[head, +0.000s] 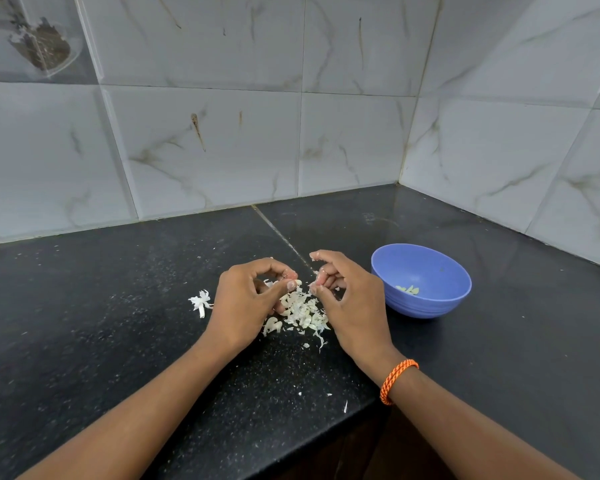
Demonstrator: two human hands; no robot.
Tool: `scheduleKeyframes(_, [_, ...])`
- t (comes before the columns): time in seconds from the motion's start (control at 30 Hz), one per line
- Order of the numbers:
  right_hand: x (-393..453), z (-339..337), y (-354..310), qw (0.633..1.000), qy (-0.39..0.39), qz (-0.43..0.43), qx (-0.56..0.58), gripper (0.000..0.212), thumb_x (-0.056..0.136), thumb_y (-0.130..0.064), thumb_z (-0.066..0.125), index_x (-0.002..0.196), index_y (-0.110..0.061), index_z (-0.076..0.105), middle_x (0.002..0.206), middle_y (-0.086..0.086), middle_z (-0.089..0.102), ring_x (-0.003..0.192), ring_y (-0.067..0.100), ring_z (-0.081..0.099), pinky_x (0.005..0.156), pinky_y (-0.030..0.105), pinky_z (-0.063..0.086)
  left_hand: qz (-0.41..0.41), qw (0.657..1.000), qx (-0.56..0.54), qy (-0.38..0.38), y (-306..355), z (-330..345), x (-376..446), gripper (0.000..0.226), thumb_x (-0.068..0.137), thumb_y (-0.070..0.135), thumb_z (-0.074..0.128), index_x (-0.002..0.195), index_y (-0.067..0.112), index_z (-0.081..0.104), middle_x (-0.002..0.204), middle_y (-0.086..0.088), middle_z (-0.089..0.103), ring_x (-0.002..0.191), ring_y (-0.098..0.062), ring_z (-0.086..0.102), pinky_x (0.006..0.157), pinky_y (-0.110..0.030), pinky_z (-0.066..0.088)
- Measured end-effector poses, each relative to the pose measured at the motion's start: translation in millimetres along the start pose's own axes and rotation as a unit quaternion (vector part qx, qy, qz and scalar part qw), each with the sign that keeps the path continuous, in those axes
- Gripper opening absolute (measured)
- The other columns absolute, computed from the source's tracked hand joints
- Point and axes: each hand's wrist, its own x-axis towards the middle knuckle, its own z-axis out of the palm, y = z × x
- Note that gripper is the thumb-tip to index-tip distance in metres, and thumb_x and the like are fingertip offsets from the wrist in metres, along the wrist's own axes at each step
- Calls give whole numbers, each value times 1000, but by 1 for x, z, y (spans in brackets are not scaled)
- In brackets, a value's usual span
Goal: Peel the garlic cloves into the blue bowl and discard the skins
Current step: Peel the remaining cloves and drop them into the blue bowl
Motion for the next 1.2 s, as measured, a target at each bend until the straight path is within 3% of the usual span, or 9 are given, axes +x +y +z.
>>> scheduleKeyframes(0.1, [-1,0,-1,1000,-14,22,14,56,94,1,74,140,-30,69,96,-17,76,94,6,73,88,28,61,-2,1000,0,-1,0,0,0,7,95,19,83,93,26,80,68,-3,75,59,-22,75,70,-58,65])
scheduleKeyframes(0.27, [-2,-2,-3,999,-39,-3,-10,48,109,-10,57,151,-32,60,113,-14,80,100,0,72,87,16,56,-2,1000,-2,-3,0,0,0,9,95,20,83,91,28,80,64,-1,73,59,-25,75,69,-60,64])
scheduleKeyframes(0.37, [-2,-2,-1,1000,-13,26,-2,34,108,-27,63,142,-33,66,86,-13,77,77,7,72,73,35,62,-4,1000,-4,-2,0,0,0,7,95,20,83,92,26,80,67,3,74,59,-25,75,68,-59,64])
scheduleKeyframes(0.43, [-1,-1,-1,1000,2,12,-2,31,103,-18,71,131,-29,72,85,-13,71,80,9,70,75,37,60,-3,1000,-7,-1,0,0,0,7,95,19,83,92,25,80,69,3,75,59,-25,75,67,-59,64])
scheduleKeyframes(0.53, [0,0,-2,999,-11,-24,23,43,95,3,72,130,-22,72,108,-9,66,102,11,67,87,26,59,3,1000,-15,-3,1,1,-1,5,96,20,82,93,23,80,75,2,77,60,-26,75,66,-59,64])
scheduleKeyframes(0.63, [0,-1,-5,995,-21,2,96,40,97,-3,74,133,-21,72,106,-10,75,105,10,72,92,20,57,7,1000,-13,-9,0,1,-1,7,97,21,81,91,25,78,78,-1,77,60,-27,75,64,-61,62])
scheduleKeyframes(0.77, [-1,-1,-7,992,-27,1,122,41,95,-7,77,132,-24,71,99,-9,77,100,13,75,92,23,59,6,1000,-7,-19,-4,2,-1,9,97,26,81,90,30,76,73,-8,76,60,-31,74,65,-62,62])
scheduleKeyframes(1.03, [-2,-1,-13,978,-58,36,199,41,94,-16,81,133,-23,69,98,-4,76,97,18,75,88,28,61,2,998,-57,-26,-3,4,-2,10,101,24,76,93,17,77,72,-6,74,57,-30,72,59,-45,62])
scheduleKeyframes(1.2, [-1,-1,-13,968,-33,68,241,41,92,-10,82,129,-22,70,95,1,78,93,18,76,84,28,62,-18,992,-120,-32,-2,5,-3,12,103,16,73,95,9,79,73,-6,72,57,-27,67,57,-30,57])
